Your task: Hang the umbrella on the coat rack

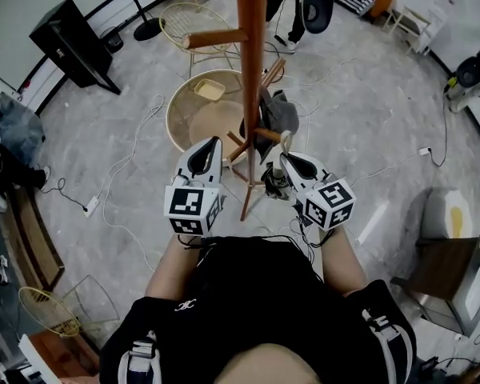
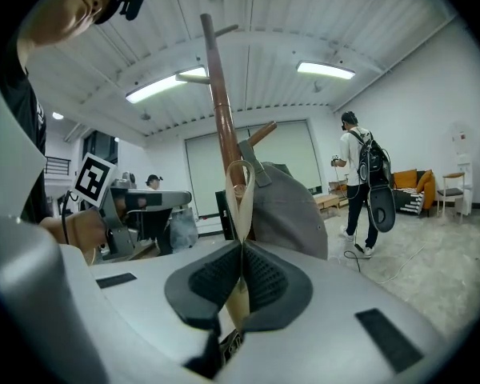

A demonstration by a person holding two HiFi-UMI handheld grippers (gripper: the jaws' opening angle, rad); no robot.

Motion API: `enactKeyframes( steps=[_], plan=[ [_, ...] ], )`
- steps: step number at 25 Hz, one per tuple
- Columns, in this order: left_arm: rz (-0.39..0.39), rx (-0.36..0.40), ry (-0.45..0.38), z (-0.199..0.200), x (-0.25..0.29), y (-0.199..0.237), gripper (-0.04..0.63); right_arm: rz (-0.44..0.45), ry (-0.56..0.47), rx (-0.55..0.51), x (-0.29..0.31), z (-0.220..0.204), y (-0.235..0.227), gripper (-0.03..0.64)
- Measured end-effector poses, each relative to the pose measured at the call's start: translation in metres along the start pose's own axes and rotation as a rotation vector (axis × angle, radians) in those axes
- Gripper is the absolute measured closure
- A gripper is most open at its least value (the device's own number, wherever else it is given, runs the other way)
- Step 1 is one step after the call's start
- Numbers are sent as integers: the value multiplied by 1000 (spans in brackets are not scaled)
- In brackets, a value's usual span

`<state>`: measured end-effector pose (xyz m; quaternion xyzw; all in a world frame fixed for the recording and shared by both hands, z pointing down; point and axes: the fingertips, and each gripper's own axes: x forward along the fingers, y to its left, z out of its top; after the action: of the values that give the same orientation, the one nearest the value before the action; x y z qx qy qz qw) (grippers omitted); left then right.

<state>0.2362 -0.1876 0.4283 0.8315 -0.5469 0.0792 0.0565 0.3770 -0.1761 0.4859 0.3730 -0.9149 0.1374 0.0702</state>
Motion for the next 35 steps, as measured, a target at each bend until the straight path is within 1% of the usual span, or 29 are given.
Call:
enactKeyframes(
  steps=[7,17,20,26,35],
  plan=[
    [9,-2,3,-2,1,-9,577,32,36,-20,4,-5,-4,597],
    [29,1,6,-1,5,-3,577,80,71,-76,11,-5,5,597],
    [36,-2,5,-1,4,0,577,72,94,-63,14,-9,2,597],
    [42,-7,5,-3,1,0,577,55,132,-71,19,-16,1,597],
    [52,-19,10,-9,-1,6,577,-1,180,-48,33,-27,-9,597]
  ],
)
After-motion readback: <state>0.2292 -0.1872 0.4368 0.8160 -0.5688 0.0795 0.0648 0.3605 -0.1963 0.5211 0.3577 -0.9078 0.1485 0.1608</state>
